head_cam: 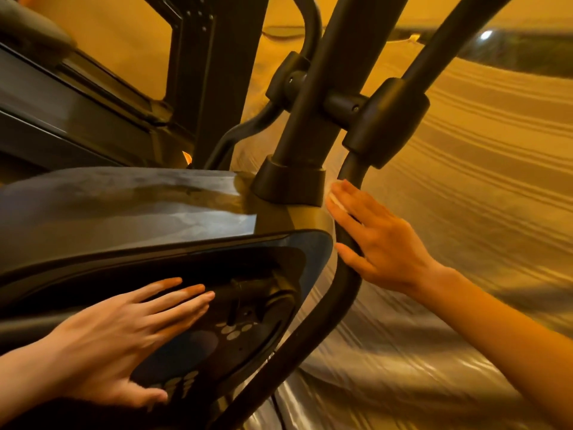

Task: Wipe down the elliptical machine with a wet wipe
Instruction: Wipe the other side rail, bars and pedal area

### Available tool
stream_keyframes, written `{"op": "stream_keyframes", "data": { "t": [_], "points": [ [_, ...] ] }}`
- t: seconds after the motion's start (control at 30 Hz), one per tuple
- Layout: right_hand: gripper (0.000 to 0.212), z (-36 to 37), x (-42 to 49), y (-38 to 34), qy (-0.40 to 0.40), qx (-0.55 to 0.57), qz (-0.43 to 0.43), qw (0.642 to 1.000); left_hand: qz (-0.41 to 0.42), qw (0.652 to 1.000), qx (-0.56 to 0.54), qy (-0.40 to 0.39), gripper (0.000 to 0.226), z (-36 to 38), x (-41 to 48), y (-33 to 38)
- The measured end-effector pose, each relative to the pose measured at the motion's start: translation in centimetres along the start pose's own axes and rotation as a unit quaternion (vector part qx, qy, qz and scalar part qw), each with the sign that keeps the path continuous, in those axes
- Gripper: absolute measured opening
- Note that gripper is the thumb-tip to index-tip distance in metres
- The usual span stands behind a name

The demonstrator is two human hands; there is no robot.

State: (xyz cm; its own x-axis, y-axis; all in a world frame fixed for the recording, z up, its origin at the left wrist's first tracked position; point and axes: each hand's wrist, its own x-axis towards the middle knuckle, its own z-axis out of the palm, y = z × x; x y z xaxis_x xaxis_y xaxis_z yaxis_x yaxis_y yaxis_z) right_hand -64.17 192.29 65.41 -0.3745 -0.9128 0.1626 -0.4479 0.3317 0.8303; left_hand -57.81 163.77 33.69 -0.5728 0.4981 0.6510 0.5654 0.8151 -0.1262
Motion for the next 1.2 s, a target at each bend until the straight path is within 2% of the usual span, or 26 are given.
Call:
{"op": "stream_keyframes", "data": {
  "t": [0.07,0.2,0.33,0.4,0.47,0.57,0.7,0.77,0.83,0.9,1.0,1.07,1.13,1.2],
  "points": [
    [0.07,-0.4,1.7,1.0,-0.017,-0.033,-0.006,0.999,0.001,1.0,0.002,-0.008,0.109,0.1,0.0,0.0],
    [0.068,0.1,0.3,-1.2,-0.021,0.032,0.015,0.999,0.003,1.0,0.011,-0.014,0.106,-0.3,0.0,0.1],
    [0.064,1.4,-3.5,-4.1,-0.029,-0.009,-0.107,0.994,0.006,1.0,0.018,-0.015,0.109,-0.6,0.0,0.2],
    [0.067,0.9,-2.5,-2.6,-0.026,-0.041,-0.16,0.986,0.01,1.0,0.021,-0.02,0.11,-0.7,0.0,0.2],
    [0.067,0.5,-0.3,-0.3,-0.013,-0.058,-0.169,0.984,0.007,0.999,0.025,-0.023,0.11,-0.7,0.0,0.2],
    [0.062,-0.3,2.4,2.9,-0.015,-0.075,-0.127,0.989,0.012,0.999,0.028,-0.029,0.11,-0.8,0.1,0.2],
    [0.062,0.5,2.5,2.0,0.016,0.018,-0.022,0.999,0.014,0.998,0.056,-0.026,0.11,-1.3,0.2,0.4],
    [0.066,0.8,1.0,-0.4,0.022,0.066,-0.001,0.998,0.014,0.998,0.057,-0.033,0.11,-1.6,0.1,0.3],
    [0.068,1.2,-1.4,-3.0,0.01,0.059,-0.024,0.998,0.016,0.997,0.061,-0.042,0.11,-1.5,0.0,0.3],
    [0.07,1.7,-3.6,-5.2,-0.016,0.007,-0.089,0.996,0.016,0.997,0.062,-0.044,0.111,-1.4,-0.1,0.3],
    [0.072,1.8,-4.9,-5.3,-0.03,-0.055,-0.159,0.985,0.018,0.997,0.061,-0.05,0.112,-1.1,-0.1,0.2],
    [0.065,1.6,-4.5,-4.4,0.005,-0.044,-0.13,0.99,0.019,0.996,0.065,-0.051,0.112,-0.9,-0.2,0.2],
    [0.062,2.1,-4.6,-4.9,0.04,-0.005,-0.062,0.997,0.02,0.996,0.071,-0.053,0.113,-0.9,-0.1,0.2],
    [0.062,3.5,-6.3,-7.6,0.04,0.018,-0.044,0.998,0.021,0.995,0.078,-0.055,0.113,-1.0,-0.1,0.2]
  ]
}}
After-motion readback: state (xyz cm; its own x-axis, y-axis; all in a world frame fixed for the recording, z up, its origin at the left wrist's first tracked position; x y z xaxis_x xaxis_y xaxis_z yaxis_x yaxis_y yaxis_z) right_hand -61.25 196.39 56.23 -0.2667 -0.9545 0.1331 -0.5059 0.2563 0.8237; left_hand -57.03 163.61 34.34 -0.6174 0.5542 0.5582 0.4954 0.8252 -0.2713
